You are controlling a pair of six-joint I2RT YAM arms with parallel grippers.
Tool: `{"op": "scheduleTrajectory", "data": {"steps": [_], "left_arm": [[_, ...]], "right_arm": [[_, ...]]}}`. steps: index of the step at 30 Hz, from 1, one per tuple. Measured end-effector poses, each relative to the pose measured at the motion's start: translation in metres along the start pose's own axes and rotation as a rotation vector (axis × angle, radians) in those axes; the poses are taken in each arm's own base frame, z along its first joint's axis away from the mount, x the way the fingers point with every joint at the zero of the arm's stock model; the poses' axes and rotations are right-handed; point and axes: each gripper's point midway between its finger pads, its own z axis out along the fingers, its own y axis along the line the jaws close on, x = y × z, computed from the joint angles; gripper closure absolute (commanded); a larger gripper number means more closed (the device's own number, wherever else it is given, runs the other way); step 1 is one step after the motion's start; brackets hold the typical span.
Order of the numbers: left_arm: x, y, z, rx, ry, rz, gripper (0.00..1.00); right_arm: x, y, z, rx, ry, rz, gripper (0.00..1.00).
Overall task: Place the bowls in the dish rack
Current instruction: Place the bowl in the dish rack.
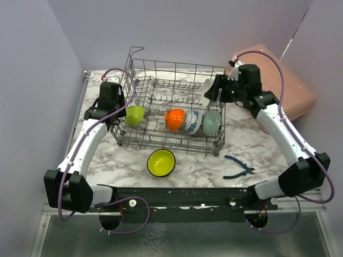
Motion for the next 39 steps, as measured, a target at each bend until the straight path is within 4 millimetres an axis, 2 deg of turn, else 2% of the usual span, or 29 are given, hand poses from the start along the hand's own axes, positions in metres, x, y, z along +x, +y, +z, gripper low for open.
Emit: {"op": "scheduleTrajectory", "data": {"steps": [3,7,17,18,19,21,24,26,28,29,34,39], "left_arm": [[0.002,-0.008,-0.005,0.053,-0.005,-0.050,0.99],[0.005,-0.020,-0.013,0.123,-0.013,-0.113,0.99],[0.013,-0.023,-0.035,0.168,-0.077,-0.257,1.00],[0.014,-0.023,-0.036,0.171,-0.084,-0.267,0.93],[0.014,-0.023,-0.038,0.174,-0.092,-0.272,0.81],[0.014,-0.022,-0.039,0.177,-0.105,-0.275,0.63],[0.013,-0.022,-0.040,0.182,-0.116,-0.267,0.29],[0.013,-0.027,-0.042,0.214,-0.121,-0.257,0.15],[0.013,-0.034,-0.049,0.252,-0.132,-0.237,0.05],[0.013,-0.035,-0.050,0.259,-0.137,-0.232,0.02],[0.006,-0.034,-0.053,0.263,-0.185,-0.188,0.01],[0.004,-0.030,-0.046,0.243,-0.229,-0.119,0.01]], "right_arm": [[-0.009,-0.009,0.000,0.057,-0.021,-0.023,1.00],[-0.014,-0.020,0.003,0.118,-0.026,-0.041,1.00],[-0.003,-0.046,0.020,0.223,0.026,-0.056,1.00],[-0.006,-0.048,0.021,0.235,0.023,-0.059,1.00],[-0.005,-0.050,0.024,0.242,0.028,-0.059,1.00],[-0.007,-0.053,0.028,0.257,0.034,-0.063,1.00],[-0.016,-0.054,0.034,0.268,0.026,-0.066,1.00],[-0.022,-0.055,0.038,0.272,0.019,-0.068,1.00],[-0.026,-0.056,0.042,0.278,0.016,-0.071,1.00],[-0.028,-0.057,0.044,0.282,0.015,-0.074,1.00],[-0.032,-0.064,0.054,0.314,0.019,-0.084,1.00],[-0.025,-0.076,0.058,0.361,0.046,-0.099,1.00]]}}
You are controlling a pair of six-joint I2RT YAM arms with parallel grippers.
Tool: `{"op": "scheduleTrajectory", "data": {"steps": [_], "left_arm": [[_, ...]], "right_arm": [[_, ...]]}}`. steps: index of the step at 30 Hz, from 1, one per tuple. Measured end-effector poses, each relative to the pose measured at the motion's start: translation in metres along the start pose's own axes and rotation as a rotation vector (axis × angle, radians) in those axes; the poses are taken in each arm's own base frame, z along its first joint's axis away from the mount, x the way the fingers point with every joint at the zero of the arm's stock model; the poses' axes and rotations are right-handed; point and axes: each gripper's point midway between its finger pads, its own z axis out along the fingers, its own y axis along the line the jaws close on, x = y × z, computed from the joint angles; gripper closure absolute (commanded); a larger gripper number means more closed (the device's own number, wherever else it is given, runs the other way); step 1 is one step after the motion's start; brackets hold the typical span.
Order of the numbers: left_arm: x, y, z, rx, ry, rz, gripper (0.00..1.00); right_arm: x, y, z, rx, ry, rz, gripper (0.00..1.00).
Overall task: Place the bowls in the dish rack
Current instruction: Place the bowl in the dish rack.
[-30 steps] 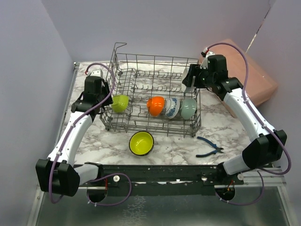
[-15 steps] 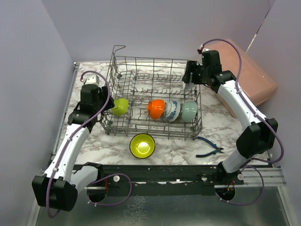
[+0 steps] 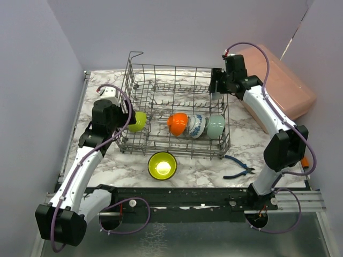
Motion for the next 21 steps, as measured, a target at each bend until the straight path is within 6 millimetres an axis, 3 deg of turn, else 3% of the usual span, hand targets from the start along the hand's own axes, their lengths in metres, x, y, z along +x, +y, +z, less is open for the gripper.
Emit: {"op": "scheduleTrajectory", "data": {"steps": [10,14,21], "left_arm": [[-0.006,0.009,-0.013,-0.004,-0.164,0.042,0.01],[0.001,0.017,-0.024,-0.022,-0.193,0.056,0.01],[0.000,0.017,-0.026,-0.025,-0.205,0.060,0.01]], "right_arm": [[0.004,-0.008,0.020,0.055,0.041,-0.017,1.00],[0.006,-0.008,0.030,0.062,0.054,-0.025,1.00],[0.015,-0.009,0.039,0.067,0.080,-0.031,1.00]]}}
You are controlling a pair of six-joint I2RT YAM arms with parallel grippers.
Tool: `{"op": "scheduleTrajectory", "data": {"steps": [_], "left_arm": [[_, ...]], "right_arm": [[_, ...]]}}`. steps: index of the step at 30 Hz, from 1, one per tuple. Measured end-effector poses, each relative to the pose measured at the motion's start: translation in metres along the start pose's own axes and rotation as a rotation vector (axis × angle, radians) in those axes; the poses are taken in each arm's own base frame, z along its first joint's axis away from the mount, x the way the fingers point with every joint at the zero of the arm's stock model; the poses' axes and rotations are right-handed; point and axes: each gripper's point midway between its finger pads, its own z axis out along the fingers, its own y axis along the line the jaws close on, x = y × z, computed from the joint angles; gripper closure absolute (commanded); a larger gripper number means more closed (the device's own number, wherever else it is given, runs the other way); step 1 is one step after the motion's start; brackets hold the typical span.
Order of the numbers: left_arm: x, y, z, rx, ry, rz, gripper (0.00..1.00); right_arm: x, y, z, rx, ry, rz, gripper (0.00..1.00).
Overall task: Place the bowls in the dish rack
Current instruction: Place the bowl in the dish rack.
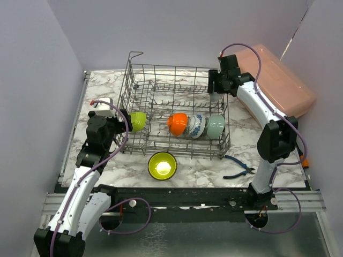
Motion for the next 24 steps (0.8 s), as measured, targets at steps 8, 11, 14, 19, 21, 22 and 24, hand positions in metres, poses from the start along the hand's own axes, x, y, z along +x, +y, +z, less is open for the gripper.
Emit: {"op": "scheduleTrajectory", "data": {"steps": [8,11,14,19,21,22,24], "left_arm": [[-0.005,0.005,-0.002,-0.027,-0.023,0.007,0.01],[-0.006,0.008,-0.003,-0.039,-0.028,0.010,0.01],[-0.006,0.009,-0.003,-0.043,-0.030,0.011,0.01],[-0.006,0.009,-0.003,-0.046,-0.031,0.011,0.01],[-0.007,0.009,-0.003,-0.046,-0.032,0.011,0.01],[-0.007,0.009,-0.003,-0.046,-0.032,0.011,0.01],[-0.007,0.009,-0.003,-0.046,-0.032,0.011,0.01]], "right_arm": [[0.010,0.000,0.013,0.005,0.032,-0.004,1.00],[0.012,0.000,0.015,0.007,0.039,-0.005,1.00],[0.014,0.000,0.017,0.008,0.044,-0.006,1.00],[0.016,0.000,0.021,0.010,0.052,-0.006,1.00],[0.017,0.000,0.022,0.010,0.055,-0.007,1.00],[0.018,0.000,0.024,0.010,0.055,-0.006,1.00],[0.019,0.000,0.027,0.011,0.058,-0.004,1.00]]}}
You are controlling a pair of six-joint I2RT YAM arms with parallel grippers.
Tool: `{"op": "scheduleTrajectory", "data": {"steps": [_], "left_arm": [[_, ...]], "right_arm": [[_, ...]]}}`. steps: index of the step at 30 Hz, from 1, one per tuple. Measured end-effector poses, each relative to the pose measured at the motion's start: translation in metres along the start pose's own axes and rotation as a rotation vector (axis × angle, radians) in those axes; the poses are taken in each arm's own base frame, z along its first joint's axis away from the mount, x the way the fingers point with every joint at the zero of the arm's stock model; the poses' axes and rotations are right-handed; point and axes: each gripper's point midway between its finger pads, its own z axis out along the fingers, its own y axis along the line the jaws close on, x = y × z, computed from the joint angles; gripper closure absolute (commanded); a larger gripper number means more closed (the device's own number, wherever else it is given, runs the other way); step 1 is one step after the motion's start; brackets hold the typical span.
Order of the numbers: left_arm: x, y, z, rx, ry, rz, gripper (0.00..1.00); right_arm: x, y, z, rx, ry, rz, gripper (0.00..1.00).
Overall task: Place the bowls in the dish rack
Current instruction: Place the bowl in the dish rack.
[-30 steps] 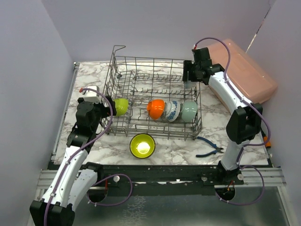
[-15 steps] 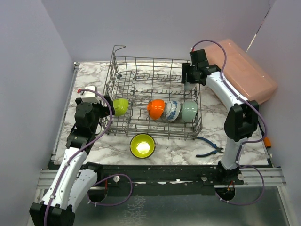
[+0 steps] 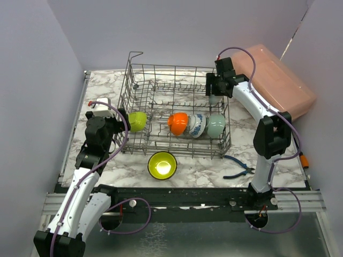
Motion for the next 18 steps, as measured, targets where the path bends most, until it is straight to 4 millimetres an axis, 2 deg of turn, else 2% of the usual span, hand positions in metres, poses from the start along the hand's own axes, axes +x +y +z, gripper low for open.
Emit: {"op": "scheduleTrajectory", "data": {"steps": [3,5,9,10,18], "left_arm": [[-0.0001,0.0000,0.0000,0.000,0.000,0.000,0.01],[0.0001,-0.0001,0.0001,0.000,0.000,0.000,0.01],[-0.0001,-0.0002,0.0003,0.000,-0.001,-0.001,0.01],[-0.0002,-0.0002,0.0003,0.001,-0.001,-0.001,0.01],[0.0000,-0.0002,0.0004,0.001,-0.001,-0.001,0.01]], "right_arm": [[0.0005,0.0007,0.0054,0.005,-0.002,0.006,0.96],[-0.0001,0.0008,0.0061,0.006,-0.004,0.006,0.91],[-0.0007,0.0006,0.0075,0.008,-0.008,0.007,0.63],[-0.0010,0.0005,0.0078,0.009,-0.008,0.007,0.60],[-0.0018,0.0006,0.0076,0.009,-0.010,0.007,0.52]]}}
